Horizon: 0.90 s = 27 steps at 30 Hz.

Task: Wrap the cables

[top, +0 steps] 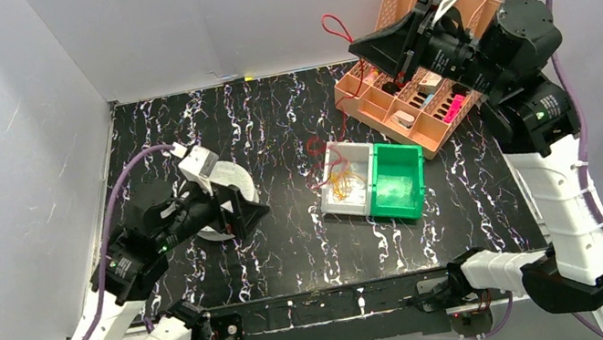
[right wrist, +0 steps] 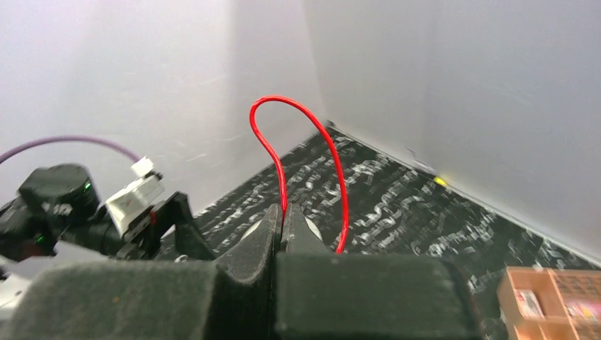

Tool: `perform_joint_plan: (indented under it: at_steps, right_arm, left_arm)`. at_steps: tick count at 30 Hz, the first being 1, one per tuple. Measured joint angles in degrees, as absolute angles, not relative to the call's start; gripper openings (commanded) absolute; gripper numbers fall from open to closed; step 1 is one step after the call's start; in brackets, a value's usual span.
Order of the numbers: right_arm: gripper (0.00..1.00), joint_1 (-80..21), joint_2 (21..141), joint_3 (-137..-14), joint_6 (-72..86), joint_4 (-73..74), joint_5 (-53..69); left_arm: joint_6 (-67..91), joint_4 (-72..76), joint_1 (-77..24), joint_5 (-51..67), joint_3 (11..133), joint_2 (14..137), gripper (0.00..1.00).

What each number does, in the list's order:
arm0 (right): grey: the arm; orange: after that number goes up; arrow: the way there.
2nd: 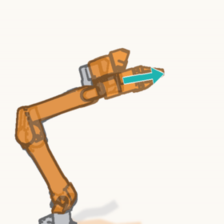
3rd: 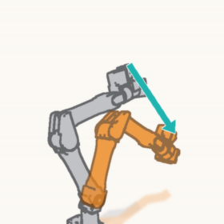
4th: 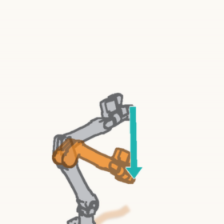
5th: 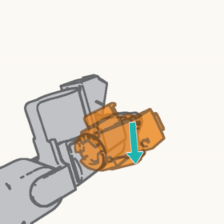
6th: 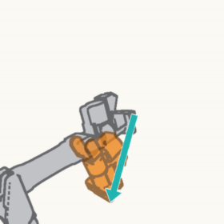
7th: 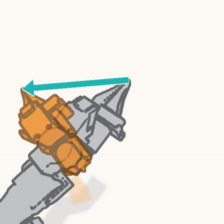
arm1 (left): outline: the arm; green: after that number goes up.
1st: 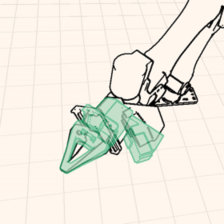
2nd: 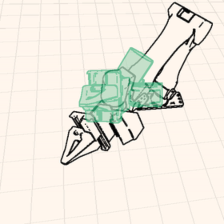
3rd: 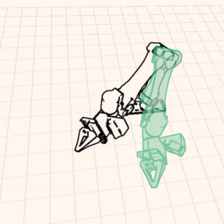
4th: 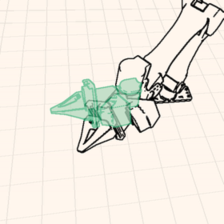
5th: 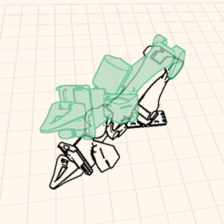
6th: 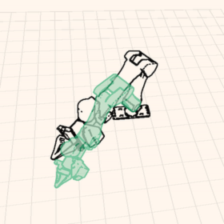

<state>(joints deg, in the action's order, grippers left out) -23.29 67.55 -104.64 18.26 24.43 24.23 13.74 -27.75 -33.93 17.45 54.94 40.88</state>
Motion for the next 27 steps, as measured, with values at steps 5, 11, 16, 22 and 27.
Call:
perform_joint_plan:
  at_steps: [5, 11, 16, 22, 27]
  right_arm:
    - [0.0, -23.3, 65.1, -95.9, 19.6, 16.2, 34.1]
    - [0.0, -23.3, 64.1, -86.4, 19.8, 11.8, 45.0]
    - [0.0, -23.3, 62.0, -77.5, 19.5, 9.4, 55.2]
    - [0.0, -26.9, 57.8, -67.2, 12.4, 8.3, 67.1]
    - [0.0, -34.1, 59.4, -65.5, -1.0, 14.5, 62.3]
  left_arm:
    - [12.4, -30.1, -33.9, 18.5, 61.9, 41.2, 0.98]
    - [11.6, -31.9, -33.9, 22.7, 69.4, 41.6, 0.98]
    - [11.6, -32.0, -33.9, 28.2, 72.9, 42.7, 0.98]
    - [15.5, -32.5, -33.9, 33.3, 76.5, 51.2, 0.98]
    - [23.2, -32.1, -33.9, 33.8, 77.0, 58.7, 0.98]
